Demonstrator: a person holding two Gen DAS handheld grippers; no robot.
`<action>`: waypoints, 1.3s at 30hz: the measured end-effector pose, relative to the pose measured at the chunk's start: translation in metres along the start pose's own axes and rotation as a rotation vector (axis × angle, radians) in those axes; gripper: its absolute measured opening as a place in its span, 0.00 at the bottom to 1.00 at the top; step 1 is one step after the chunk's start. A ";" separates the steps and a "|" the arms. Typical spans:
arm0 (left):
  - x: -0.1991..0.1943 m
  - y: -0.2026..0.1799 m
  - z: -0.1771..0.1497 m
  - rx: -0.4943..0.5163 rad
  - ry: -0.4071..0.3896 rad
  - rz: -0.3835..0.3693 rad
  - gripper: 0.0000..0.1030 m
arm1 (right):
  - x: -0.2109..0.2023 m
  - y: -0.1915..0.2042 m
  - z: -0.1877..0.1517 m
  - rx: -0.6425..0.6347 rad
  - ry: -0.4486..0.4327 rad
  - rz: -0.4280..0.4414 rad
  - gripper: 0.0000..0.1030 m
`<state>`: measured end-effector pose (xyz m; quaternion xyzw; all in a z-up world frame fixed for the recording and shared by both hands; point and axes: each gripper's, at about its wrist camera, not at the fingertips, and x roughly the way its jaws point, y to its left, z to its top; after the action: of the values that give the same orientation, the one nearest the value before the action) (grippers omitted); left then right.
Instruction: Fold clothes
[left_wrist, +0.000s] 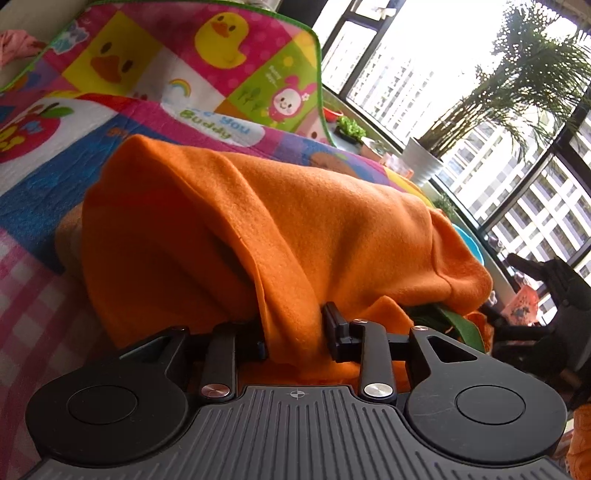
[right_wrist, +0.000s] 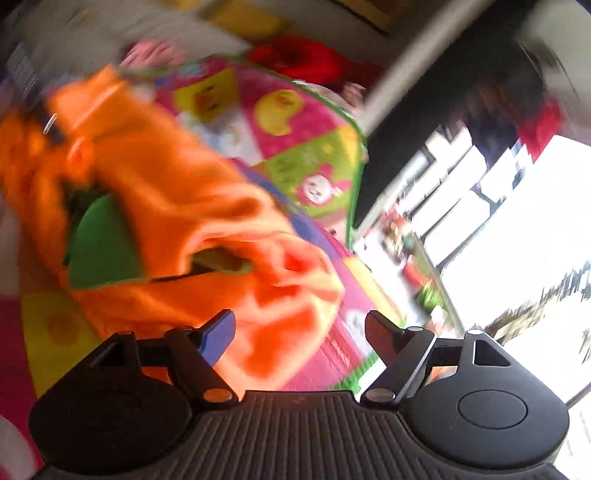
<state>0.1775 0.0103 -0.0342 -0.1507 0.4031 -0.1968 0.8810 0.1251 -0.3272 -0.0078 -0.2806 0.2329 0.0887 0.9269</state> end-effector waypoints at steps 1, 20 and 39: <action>-0.001 -0.001 0.000 0.001 0.000 -0.001 0.33 | -0.006 -0.012 0.001 0.090 -0.013 0.027 0.82; -0.058 -0.007 0.018 0.042 -0.138 0.015 0.50 | 0.052 0.060 0.023 0.523 0.045 0.458 1.00; -0.012 0.048 0.022 -0.070 -0.085 0.097 0.53 | 0.054 0.047 0.024 0.525 0.020 0.552 1.00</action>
<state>0.1986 0.0601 -0.0328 -0.1698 0.3788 -0.1334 0.8999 0.1678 -0.2730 -0.0388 0.0387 0.3235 0.2699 0.9061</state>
